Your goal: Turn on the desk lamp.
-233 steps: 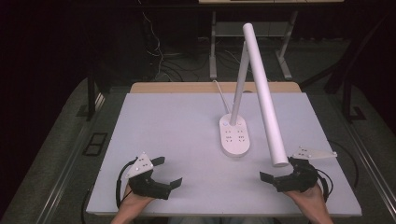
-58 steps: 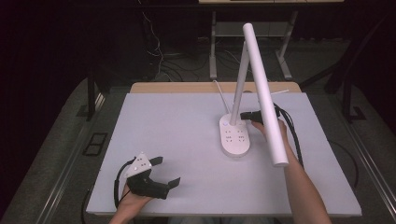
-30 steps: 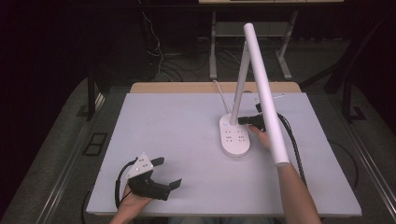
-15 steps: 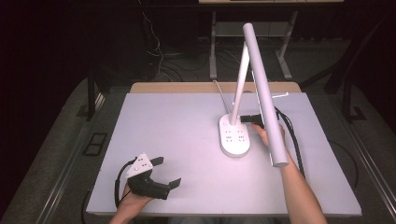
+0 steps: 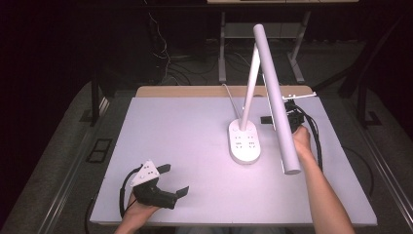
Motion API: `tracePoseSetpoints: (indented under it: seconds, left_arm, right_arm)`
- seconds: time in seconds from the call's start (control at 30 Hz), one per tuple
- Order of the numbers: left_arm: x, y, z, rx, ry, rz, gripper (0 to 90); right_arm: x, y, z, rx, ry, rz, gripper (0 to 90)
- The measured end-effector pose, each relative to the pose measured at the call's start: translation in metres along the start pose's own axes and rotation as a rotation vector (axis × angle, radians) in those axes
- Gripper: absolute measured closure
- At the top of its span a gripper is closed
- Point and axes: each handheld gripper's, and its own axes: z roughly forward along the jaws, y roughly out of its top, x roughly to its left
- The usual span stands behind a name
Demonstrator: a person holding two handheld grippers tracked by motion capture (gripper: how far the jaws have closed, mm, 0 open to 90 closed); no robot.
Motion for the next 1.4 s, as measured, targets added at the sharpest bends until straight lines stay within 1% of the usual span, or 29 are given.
tracePoseSetpoints:
  seconds: [0.03,0.07,0.4,0.5,0.53,0.6,0.63,0.7,0.73,0.77,0.8,0.87,0.9,0.93,0.97,1.0,1.03,1.13,1.17,1.2,1.23,1.27,1.33,1.4]
  left_arm:
    - [0.0,0.0,0.0,0.0,0.0,-0.001,0.0]
    - [0.0,0.0,0.0,-0.001,0.0,-0.001,0.0]
    - [-0.001,0.0,0.0,-0.004,-0.001,-0.002,0.0]
    - [-0.001,0.0,-0.001,-0.005,0.001,0.0,0.0]
    - [-0.001,0.001,-0.001,-0.007,0.001,-0.001,0.0]
    - [-0.001,0.001,-0.001,-0.006,0.001,0.0,0.0]
    - [-0.001,0.001,-0.001,-0.005,0.001,-0.001,0.0]
    - [-0.001,0.001,0.0,-0.007,0.001,-0.002,0.0]
    - [-0.002,0.001,0.0,-0.006,0.001,-0.002,0.0]
    - [-0.002,0.001,0.001,-0.006,0.002,-0.001,0.0]
    - [-0.002,0.001,0.001,-0.006,0.001,0.0,0.0]
    - [-0.002,0.001,0.001,-0.005,0.0,0.002,0.0]
    - [-0.002,0.001,0.001,-0.005,0.001,0.002,0.0]
    - [-0.002,0.001,0.001,-0.005,0.001,0.002,0.0]
    - [-0.002,0.001,0.001,-0.004,0.001,0.004,0.0]
    - [-0.002,0.001,0.0,-0.004,0.001,0.004,0.0]
    - [-0.002,0.001,0.0,-0.004,0.002,0.003,0.0]
    - [-0.002,0.001,0.0,-0.003,0.001,0.006,0.0]
    - [-0.002,0.001,0.0,-0.004,0.002,0.005,0.0]
    - [-0.002,0.001,0.0,-0.005,0.001,0.004,0.0]
    - [-0.003,0.001,0.0,-0.005,0.002,0.004,0.0]
    - [-0.003,0.001,0.0,-0.005,0.002,0.003,0.0]
    - [-0.003,0.001,0.0,-0.005,0.003,0.004,0.0]
    - [-0.003,0.001,0.0,-0.005,0.002,0.006,0.0]
  right_arm:
    - [0.002,0.0,-0.005,0.005,-0.004,-0.005,89.5]
    - [0.002,0.0,-0.005,0.005,-0.004,-0.005,89.5]
    - [0.011,-0.002,-0.031,-0.017,-0.009,-0.049,89.5]
    - [0.016,-0.009,-0.039,-0.02,-0.003,-0.061,89.5]
    - [0.016,-0.009,-0.039,-0.02,-0.003,-0.061,89.5]
    - [0.018,-0.013,-0.044,-0.02,0.0,-0.06,89.5]
    - [0.021,-0.017,-0.05,-0.023,0.004,-0.058,89.4]
    - [0.022,-0.018,-0.052,-0.029,0.006,-0.062,89.3]
    - [0.024,-0.022,-0.058,-0.036,0.015,-0.058,81.0]
    - [0.024,-0.022,-0.058,-0.036,0.015,-0.058,81.0]
    - [0.025,-0.024,-0.06,-0.035,0.018,-0.053,77.4]
    - [0.027,-0.028,-0.064,-0.042,0.014,-0.049,64.6]
    - [0.029,-0.032,-0.066,-0.05,0.011,-0.035,51.7]
    - [0.029,-0.032,-0.066,-0.05,0.011,-0.035,51.7]
    - [0.032,-0.038,-0.068,-0.051,0.018,-0.033,40.3]
    - [0.032,-0.038,-0.068,-0.051,0.018,-0.033,40.3]
    - [0.033,-0.041,-0.068,-0.052,0.021,-0.032,35.4]
    - [0.037,-0.05,-0.068,-0.05,0.027,-0.032,15.9]
    - [0.038,-0.052,-0.068,-0.049,0.026,-0.033,10.8]
    - [0.04,-0.056,-0.068,-0.055,0.027,-0.036,8.0]
    - [0.041,-0.059,-0.069,-0.06,0.03,-0.035,0.5]
    - [0.043,-0.062,-0.07,-0.067,0.027,-0.035,0.1]
    - [0.046,-0.068,-0.072,-0.084,0.042,-0.029,0.1]
    - [0.049,-0.075,-0.073,-0.09,0.047,-0.035,0.1]
